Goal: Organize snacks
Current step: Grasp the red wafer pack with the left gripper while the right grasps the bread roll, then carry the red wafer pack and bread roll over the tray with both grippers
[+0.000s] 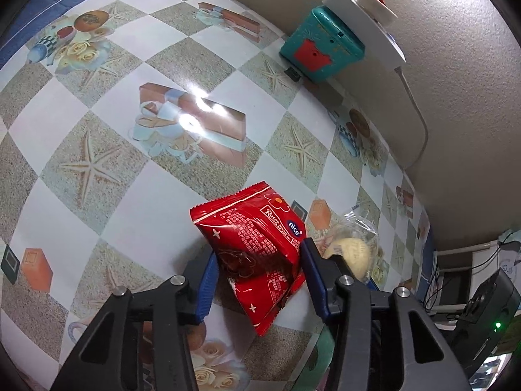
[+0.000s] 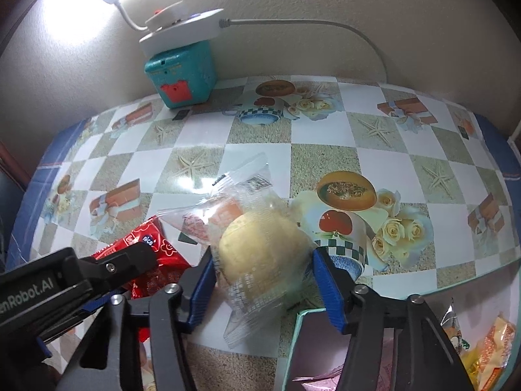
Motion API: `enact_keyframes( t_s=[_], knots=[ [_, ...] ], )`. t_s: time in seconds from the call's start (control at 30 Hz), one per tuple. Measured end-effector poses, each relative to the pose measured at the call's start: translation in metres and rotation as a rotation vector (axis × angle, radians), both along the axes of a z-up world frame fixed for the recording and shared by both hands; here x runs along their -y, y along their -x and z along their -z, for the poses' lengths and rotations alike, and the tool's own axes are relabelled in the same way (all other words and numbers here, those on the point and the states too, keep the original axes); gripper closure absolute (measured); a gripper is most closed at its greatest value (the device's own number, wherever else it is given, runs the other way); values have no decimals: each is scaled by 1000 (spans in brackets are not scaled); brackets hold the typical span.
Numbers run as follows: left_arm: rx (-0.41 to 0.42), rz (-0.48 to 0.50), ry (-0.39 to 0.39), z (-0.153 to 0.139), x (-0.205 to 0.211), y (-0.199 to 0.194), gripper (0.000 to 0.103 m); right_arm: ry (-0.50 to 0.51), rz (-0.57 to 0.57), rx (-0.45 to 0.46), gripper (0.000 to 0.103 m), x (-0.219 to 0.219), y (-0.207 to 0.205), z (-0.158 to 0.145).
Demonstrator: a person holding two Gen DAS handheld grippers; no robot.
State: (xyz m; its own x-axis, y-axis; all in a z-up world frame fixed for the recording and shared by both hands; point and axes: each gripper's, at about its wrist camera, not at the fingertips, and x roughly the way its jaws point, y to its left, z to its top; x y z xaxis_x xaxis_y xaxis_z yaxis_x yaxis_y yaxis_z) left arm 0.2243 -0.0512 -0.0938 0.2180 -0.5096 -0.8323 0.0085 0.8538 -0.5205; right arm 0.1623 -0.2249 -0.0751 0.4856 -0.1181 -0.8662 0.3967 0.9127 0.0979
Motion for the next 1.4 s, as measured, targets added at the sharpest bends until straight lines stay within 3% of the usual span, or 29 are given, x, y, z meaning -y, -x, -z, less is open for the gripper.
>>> enact_keyframes(
  t_s=[0.33,0.6,0.77,1.03,1.4],
  knots=[
    [-7,-44,36,-10,-17,-2,53,-50,-15,10,48,-2,4,-7],
    [-2,-73,76,-40,-35,9,53,-60,-13,33,49,-10,21,-45],
    [2,-108,118,-61,-52,26,53,-69,-1,50,49,-16,40,-72],
    [16,-130,110,-83,-83,55,53,-69,21,75,49,-27,81,-111],
    [57,-87,94,-99,-94,97,53,-78,75,84,49,-29,136,-126]
  ],
)
